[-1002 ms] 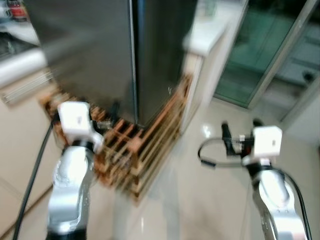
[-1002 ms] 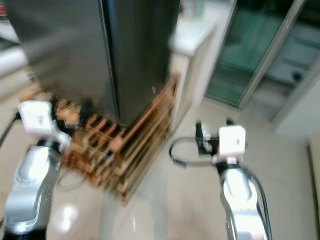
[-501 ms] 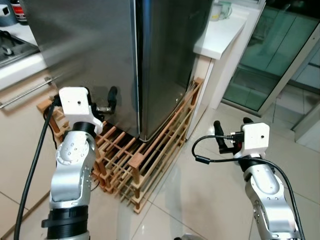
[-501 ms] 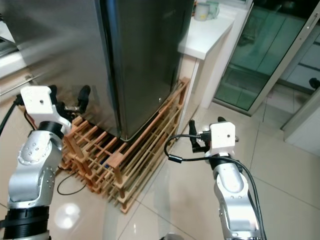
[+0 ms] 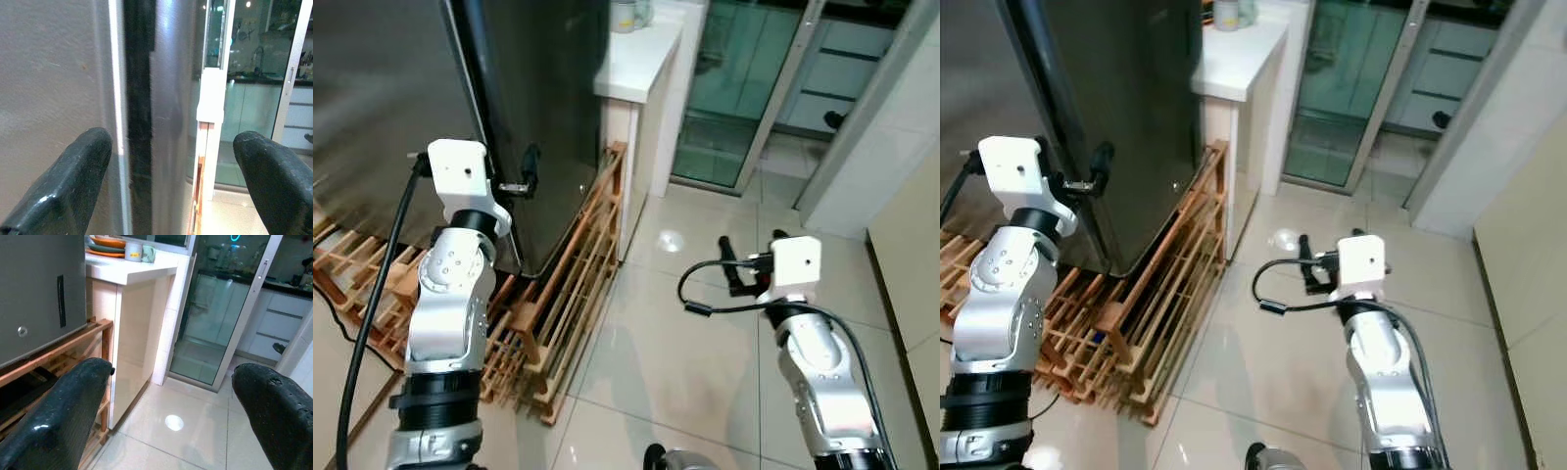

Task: Restocking fridge

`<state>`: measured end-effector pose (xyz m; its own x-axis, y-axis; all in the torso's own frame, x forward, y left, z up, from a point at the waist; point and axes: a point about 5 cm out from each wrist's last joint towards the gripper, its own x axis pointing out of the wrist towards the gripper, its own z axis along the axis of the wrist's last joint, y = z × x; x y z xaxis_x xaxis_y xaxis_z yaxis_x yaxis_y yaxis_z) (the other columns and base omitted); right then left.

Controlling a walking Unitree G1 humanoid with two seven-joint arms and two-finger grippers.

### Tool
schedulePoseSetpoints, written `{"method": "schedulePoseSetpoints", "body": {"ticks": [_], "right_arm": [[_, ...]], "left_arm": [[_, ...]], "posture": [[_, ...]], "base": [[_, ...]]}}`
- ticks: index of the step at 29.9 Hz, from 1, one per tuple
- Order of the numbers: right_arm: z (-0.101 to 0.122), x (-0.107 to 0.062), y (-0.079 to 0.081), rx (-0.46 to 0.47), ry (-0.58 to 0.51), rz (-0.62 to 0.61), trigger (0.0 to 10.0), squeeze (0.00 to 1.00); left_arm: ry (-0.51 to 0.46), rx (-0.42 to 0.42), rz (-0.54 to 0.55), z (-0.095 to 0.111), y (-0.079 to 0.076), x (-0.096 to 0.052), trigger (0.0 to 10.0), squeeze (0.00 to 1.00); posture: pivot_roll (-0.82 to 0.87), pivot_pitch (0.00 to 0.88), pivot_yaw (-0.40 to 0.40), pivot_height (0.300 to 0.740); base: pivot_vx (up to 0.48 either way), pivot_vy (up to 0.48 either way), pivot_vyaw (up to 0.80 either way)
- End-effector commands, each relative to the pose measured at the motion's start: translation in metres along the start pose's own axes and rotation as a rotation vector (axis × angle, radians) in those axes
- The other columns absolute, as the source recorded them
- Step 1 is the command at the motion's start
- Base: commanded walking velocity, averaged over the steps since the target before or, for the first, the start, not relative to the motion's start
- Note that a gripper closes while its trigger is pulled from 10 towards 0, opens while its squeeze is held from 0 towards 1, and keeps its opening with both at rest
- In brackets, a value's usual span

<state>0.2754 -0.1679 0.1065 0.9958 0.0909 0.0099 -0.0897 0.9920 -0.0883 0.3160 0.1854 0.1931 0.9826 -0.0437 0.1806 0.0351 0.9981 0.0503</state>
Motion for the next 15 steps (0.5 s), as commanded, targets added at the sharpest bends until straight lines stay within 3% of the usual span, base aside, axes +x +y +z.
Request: {"method": "schedulePoseSetpoints", "body": {"ticks": [1, 5, 9, 15], "right_arm": [[0.005, 0.007, 0.002, -0.001, -0.024, 0.009, 10.0, 0.00], [0.006, 0.008, 0.003, -0.001, -0.031, 0.012, 10.0, 0.00], [0.004, 0.008, 0.008, -0.002, -0.032, 0.023, 10.0, 0.00], [0.005, 0.007, 0.013, -0.001, -0.038, 0.035, 10.0, 0.00]], "left_arm": [[-0.021, -0.002, -0.045, 0.012, -0.001, 0.003, 10.0, 0.00], [-0.037, -0.012, -0.091, 0.019, -0.003, 0.005, 10.0, 0.00], [-0.017, -0.031, -0.182, 0.020, -0.016, 0.008, 10.0, 0.00], [0.061, -0.060, -0.149, 0.008, -0.023, 0.018, 10.0, 0.00]], "posture": [[-0.02, 0.000, -0.027, 0.740], [-0.02, 0.000, -0.022, 0.740], [-0.03, 0.000, -0.013, 0.740], [-0.06, 0.000, -0.002, 0.740]], "base": [[0.000, 0.000, 0.00], [0.000, 0.000, 0.00], [0.000, 0.000, 0.00], [0.000, 0.000, 0.00]]}}
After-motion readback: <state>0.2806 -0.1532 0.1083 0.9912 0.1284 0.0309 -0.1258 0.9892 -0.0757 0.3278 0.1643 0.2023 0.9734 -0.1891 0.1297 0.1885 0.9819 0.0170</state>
